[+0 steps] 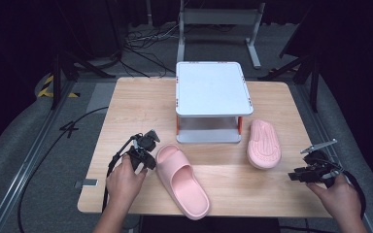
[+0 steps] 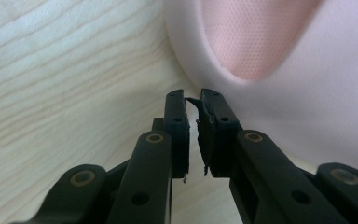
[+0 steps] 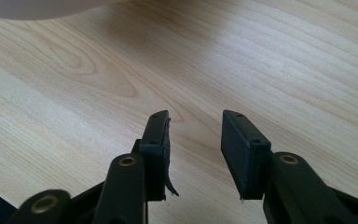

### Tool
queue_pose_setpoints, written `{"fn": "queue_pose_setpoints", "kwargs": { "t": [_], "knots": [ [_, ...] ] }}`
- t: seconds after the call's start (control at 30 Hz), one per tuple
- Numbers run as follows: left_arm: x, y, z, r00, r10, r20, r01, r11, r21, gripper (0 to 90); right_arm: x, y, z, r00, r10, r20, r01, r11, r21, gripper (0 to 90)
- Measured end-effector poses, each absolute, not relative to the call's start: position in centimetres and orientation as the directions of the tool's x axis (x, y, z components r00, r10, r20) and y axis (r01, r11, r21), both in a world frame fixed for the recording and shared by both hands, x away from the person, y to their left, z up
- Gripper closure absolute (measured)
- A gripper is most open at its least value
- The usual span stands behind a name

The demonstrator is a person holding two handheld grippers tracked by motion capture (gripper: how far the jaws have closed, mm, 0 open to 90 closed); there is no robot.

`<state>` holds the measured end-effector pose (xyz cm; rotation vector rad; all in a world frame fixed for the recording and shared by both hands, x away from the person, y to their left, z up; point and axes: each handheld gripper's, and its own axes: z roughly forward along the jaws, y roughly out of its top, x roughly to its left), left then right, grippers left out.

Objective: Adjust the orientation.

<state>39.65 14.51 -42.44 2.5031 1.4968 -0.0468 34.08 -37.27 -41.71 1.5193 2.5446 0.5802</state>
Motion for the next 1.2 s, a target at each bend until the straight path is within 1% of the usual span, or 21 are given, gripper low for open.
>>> {"fn": "queue_pose_setpoints", "kwargs": {
  "t": [0.07, 0.2, 0.27, 0.4, 0.5, 0.53, 0.6, 0.63, 0.7, 0.77, 0.9, 0.97, 1.03, 1.17, 1.2],
  "knots": [
    [39.9, 14.5, -42.4, 0.48, 0.865, -0.147, 0.872, -0.453, 0.182, 81.4, 34.0, -37.3, -41.7, -0.487, 0.869, 0.089, 0.822, 0.421, 0.385, 62.7],
    [40.2, 14.0, -42.2, 0.505, 0.856, -0.112, 0.855, -0.477, 0.205, 81.1, 33.8, -37.5, -41.9, -0.479, 0.873, 0.087, 0.824, 0.413, 0.388, 62.7],
    [39.9, 14.0, -42.0, 0.501, 0.857, -0.121, 0.857, -0.472, 0.207, 78.8, 33.8, -37.5, -42.0, -0.48, 0.873, 0.086, 0.823, 0.415, 0.388, 62.6],
    [38.7, 14.4, -41.0, 0.51, 0.852, -0.116, 0.849, -0.479, 0.222, 65.5, 33.8, -37.6, -41.7, -0.485, 0.87, 0.084, 0.818, 0.417, 0.397, 62.5],
    [36.9, 14.4, -39.9, 0.516, 0.847, -0.124, 0.843, -0.478, 0.245, 56.9, 34.1, -37.5, -41.4, -0.487, 0.869, 0.09, 0.816, 0.416, 0.402, 62.5],
    [36.2, 14.4, -39.4, 0.525, 0.841, -0.129, 0.838, -0.483, 0.254, 52.0, 34.2, -37.3, -41.4, -0.49, 0.867, 0.091, 0.813, 0.417, 0.407, 62.6],
    [34.8, 14.1, -38.7, 0.55, 0.827, -0.119, 0.818, -0.504, 0.277, 44.1, 34.5, -37.0, -41.3, -0.499, 0.862, 0.093, 0.808, 0.424, 0.41, 62.4],
    [33.6, 13.7, -38.2, 0.57, 0.817, -0.089, 0.801, -0.528, 0.282, 42.6, 34.6, -36.6, -41.4, -0.509, 0.856, 0.09, 0.801, 0.433, 0.413, 62.1],
    [33.1, 13.5, -38.1, 0.581, 0.81, -0.086, 0.794, -0.54, 0.28, 42.5, 34.8, -36.2, -41.4, -0.521, 0.849, 0.087, 0.795, 0.446, 0.411, 61.6],
    [32.5, 12.9, -38.2, 0.587, 0.803, -0.102, 0.792, -0.544, 0.277, 42.6, 34.8, -36.1, -41.5, -0.521, 0.849, 0.087, 0.794, 0.445, 0.414, 61.4],
    [32.6, 12.2, -39.0, 0.586, 0.803, -0.111, 0.794, -0.541, 0.278, 43.0, 34.9, -35.7, -41.3, -0.529, 0.844, 0.087, 0.789, 0.451, 0.418, 61.1],
    [32.8, 11.7, -39.5, 0.586, 0.797, -0.147, 0.797, -0.534, 0.283, 42.9, 34.9, -35.7, -41.3, -0.531, 0.843, 0.085, 0.787, 0.453, 0.418, 60.9],
    [32.9, 11.3, -40.1, 0.587, 0.795, -0.156, 0.798, -0.535, 0.278, 42.5, 34.9, -35.6, -41.4, -0.529, 0.844, 0.087, 0.789, 0.451, 0.418, 60.5],
    [33.3, 10.6, -40.9, 0.574, 0.808, -0.132, 0.806, -0.528, 0.269, 40.7, 34.9, -35.5, -41.6, -0.53, 0.844, 0.087, 0.79, 0.454, 0.412, 60.4],
    [33.4, 10.5, -41.0, 0.574, 0.809, -0.13, 0.806, -0.53, 0.264, 41.7, 34.9, -35.5, -41.6, -0.531, 0.843, 0.084, 0.789, 0.456, 0.411, 60.4]
  ]
}}
